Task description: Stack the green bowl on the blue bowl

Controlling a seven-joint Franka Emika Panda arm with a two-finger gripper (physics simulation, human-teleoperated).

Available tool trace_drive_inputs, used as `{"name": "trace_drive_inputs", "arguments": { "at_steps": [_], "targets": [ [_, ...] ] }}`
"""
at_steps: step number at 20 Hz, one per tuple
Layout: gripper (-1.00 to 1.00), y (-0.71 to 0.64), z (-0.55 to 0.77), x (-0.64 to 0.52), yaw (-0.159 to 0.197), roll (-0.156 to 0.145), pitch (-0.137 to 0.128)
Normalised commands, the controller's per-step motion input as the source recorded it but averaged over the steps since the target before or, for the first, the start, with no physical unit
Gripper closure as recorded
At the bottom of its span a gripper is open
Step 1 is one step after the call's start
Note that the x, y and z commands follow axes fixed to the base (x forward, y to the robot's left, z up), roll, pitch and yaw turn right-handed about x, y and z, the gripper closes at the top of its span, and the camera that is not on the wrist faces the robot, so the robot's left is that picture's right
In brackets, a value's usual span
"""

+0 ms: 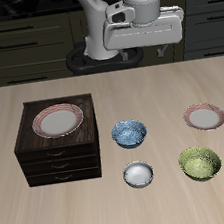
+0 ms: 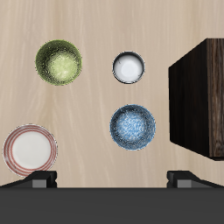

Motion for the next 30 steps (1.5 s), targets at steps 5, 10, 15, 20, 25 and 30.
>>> {"name": "trace_drive_inputs", "arguments": {
  "at_steps": [5,10,15,20,25,30],
  "targets": [
    [-1.0,0.34,-0.06,0.51,0.008,0.04,-0.009],
    [-1.0,0.18,-0.08,0.37,-0.028,-0.014,0.016],
    [-1.0,0.2,0.04,0.41,0.002,-0.022,-0.016],
    [-1.0,0.25,-0.02,0.28,-0.008,0.007,-0.011],
    [-1.0,0.25,-0.06,0.26,-0.015,0.015,-0.004],
    [-1.0,0.17,-0.07,0.31,0.012,0.02,-0.007]
  ]
}}
